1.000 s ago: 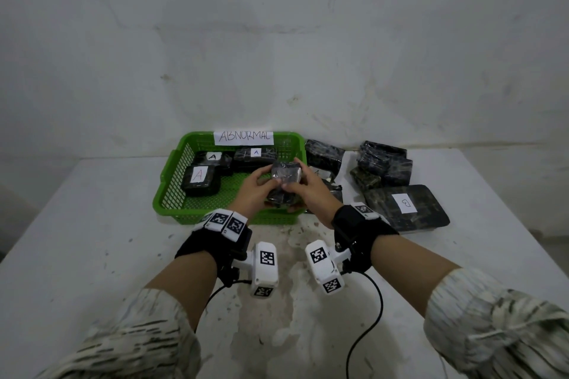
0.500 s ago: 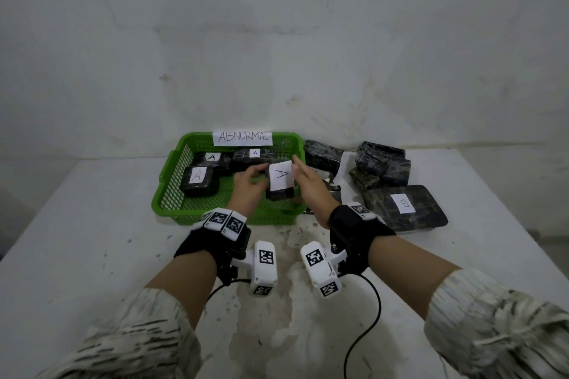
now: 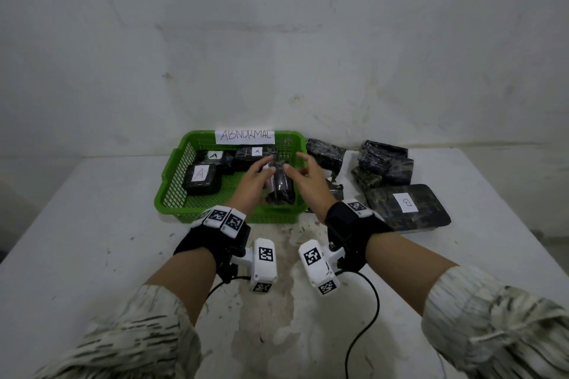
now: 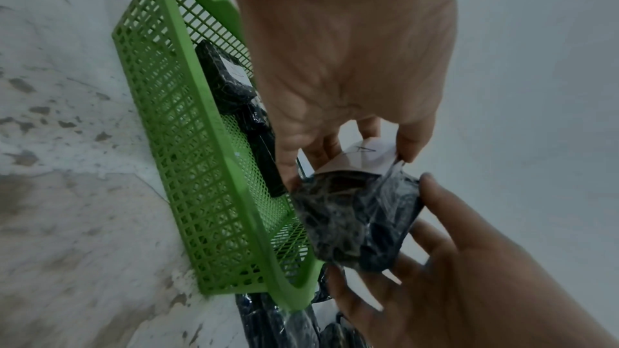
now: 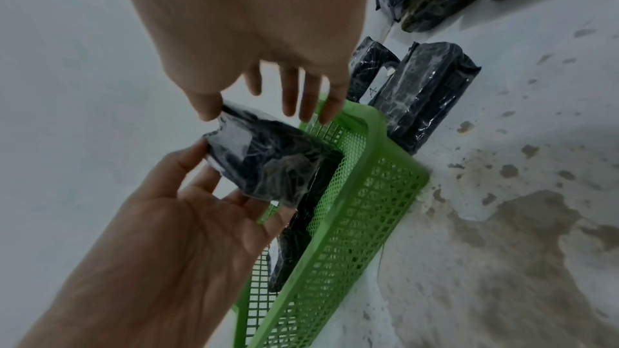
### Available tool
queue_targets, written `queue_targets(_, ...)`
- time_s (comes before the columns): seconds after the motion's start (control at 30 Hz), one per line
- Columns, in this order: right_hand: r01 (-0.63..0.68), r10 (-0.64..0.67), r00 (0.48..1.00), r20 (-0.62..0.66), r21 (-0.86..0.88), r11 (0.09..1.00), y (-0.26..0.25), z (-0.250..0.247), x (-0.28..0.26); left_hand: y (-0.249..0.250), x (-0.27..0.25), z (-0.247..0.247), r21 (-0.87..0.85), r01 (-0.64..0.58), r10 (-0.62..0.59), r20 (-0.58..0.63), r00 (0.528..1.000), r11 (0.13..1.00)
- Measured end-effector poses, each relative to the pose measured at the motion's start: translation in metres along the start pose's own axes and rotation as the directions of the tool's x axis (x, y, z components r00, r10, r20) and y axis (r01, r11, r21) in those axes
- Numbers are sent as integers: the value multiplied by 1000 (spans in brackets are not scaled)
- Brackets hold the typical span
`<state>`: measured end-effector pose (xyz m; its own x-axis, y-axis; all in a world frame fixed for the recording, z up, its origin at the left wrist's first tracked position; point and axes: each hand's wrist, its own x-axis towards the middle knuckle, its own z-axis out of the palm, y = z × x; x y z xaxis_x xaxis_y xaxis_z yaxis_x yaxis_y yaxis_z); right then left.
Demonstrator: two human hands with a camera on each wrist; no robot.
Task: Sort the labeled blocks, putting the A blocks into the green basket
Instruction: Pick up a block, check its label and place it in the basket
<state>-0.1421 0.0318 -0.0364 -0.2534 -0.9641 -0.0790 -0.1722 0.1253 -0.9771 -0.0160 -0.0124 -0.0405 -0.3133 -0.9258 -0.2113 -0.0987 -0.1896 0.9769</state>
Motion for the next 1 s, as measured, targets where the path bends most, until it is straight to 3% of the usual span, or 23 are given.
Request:
queue_targets(0.1, -77, 84, 984, 154, -51, 996, 5, 3, 1, 2, -1, 4, 24, -13, 13, 9, 1000, 1000)
queue_targets(0.2, -11, 24, 997, 69, -183, 983, 8, 5, 5, 1, 1, 5, -11, -2, 3, 22, 1000, 1000)
queue_targets(0.3, 9, -3, 1000, 27, -199, 980, 10, 7, 7, 3, 2, 7, 26, -22, 21, 22, 1000, 999)
queue_targets(0.47, -30, 45, 984, 171, -88, 996, 8, -1, 6, 4, 4, 8, -6, 17, -17, -14, 1000, 1000)
queue_targets(0.6, -36, 49, 990, 130, -98, 995, 11, -3, 8, 1, 4, 8, 39, -15, 15, 17, 1000, 999)
queue_targets(0.73, -44, 68, 976, 205, -118, 992, 11, -2, 11, -4, 9, 9, 35, -43, 43, -14, 999, 998)
queue_targets(0.87, -71, 58, 940, 336, 26, 997, 10, -9, 10, -1, 9, 5, -195, 67, -63, 24, 998, 979)
queue_targets(0.93, -56, 42, 951, 305, 36, 998, 10, -10, 9, 2, 6, 4, -225, 157, -144, 74, 987, 962)
queue_targets(1.0, -5, -1, 982, 191, 31, 1000, 8, -11, 8, 4, 4, 5, -197, 217, -199, 110, 974, 956)
